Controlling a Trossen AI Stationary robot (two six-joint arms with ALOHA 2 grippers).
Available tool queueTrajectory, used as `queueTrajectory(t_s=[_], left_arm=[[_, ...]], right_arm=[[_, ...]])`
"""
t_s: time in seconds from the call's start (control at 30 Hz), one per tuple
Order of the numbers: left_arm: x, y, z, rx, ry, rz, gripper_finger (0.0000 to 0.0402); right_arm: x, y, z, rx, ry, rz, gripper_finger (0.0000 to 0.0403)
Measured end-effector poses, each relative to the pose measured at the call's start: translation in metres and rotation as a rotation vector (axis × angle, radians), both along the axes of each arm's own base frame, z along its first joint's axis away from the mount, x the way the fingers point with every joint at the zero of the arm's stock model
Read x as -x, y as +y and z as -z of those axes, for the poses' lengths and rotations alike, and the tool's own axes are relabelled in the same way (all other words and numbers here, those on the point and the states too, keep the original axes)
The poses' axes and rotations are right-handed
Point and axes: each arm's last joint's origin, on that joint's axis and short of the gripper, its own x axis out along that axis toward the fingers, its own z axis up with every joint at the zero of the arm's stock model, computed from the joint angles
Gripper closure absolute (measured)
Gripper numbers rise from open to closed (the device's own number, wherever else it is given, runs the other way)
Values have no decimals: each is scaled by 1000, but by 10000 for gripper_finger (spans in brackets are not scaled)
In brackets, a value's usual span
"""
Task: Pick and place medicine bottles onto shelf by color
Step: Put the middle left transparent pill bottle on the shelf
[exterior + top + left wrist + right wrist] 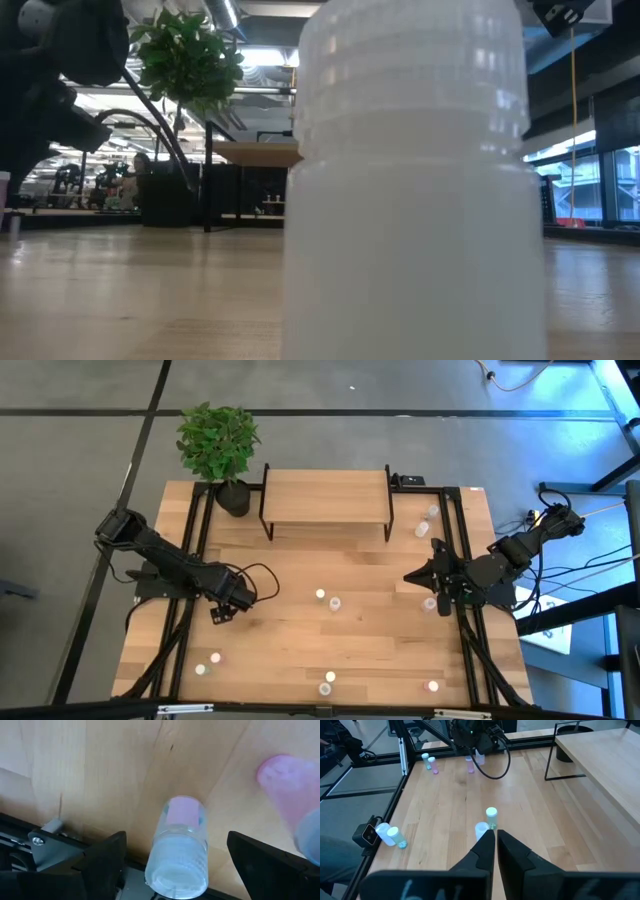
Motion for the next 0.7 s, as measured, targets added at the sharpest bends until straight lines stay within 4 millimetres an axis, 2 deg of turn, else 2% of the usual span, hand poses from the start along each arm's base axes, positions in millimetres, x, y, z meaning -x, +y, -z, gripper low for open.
queueTrajectory(t_s=[0.27,0.7], left_arm=[[0,1,0,-32,-5,-27,74],[2,0,-1,-12,23,-63,193]], right_arm=[[0,0,0,0,0,0,380],[0,0,0,0,0,0,379]])
